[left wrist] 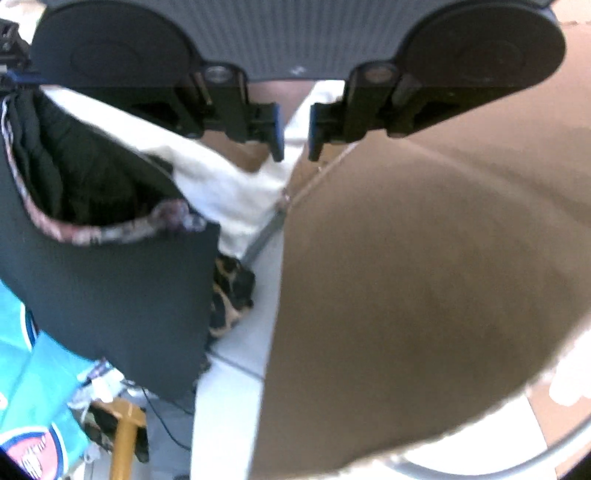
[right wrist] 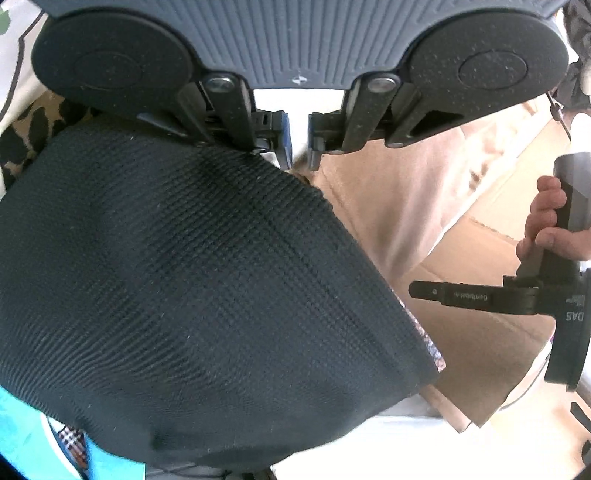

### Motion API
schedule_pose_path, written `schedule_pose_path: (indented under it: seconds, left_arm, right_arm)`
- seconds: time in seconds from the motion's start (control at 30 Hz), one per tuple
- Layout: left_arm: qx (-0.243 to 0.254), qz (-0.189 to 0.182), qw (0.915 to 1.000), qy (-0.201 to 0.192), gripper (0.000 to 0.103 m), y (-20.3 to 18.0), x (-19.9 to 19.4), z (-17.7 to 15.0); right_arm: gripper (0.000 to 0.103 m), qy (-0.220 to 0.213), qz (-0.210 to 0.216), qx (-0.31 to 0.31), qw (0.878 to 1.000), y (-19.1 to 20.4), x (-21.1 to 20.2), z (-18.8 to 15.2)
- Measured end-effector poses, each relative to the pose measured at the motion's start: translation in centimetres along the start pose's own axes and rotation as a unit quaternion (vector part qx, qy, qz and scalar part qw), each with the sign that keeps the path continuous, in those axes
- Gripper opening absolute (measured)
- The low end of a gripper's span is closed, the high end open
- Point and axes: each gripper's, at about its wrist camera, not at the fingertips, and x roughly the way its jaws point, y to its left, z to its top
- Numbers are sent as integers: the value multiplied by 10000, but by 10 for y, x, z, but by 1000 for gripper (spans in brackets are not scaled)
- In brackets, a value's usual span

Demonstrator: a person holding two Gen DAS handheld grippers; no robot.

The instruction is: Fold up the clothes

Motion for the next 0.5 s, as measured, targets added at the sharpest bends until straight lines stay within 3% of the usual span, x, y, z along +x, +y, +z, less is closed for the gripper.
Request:
schedule_pose_path:
  seconds: [0.07,0.13,0.2,0.23,0.43,0.5]
  left_arm:
    - [35,48,10000,55,35,-3,1,-4]
    - [73,73,9999,65,35,-3,0,-8]
    - [49,160,9998,59,35,-2,-3,-12]
    - [25,191,9998,72,35,-1,-6,-14]
    - [-212,325,9992,137,37,13,-40,-42]
    - [-314,407,9984,218,43,17,-49,-58]
  right_arm:
    - [41,184,137,52,9997,-2,6,-1]
    - [41,279,251,44,9993,-4,10,-1]
    - [23,346,335,8,9988,-6,14,-1]
    - [3,377,354,-23,9987,-7,16,0]
    - [2,298,287,-42,9991,-13,11,-2]
    - [4,265,260,-45,9993,-15,9,-2]
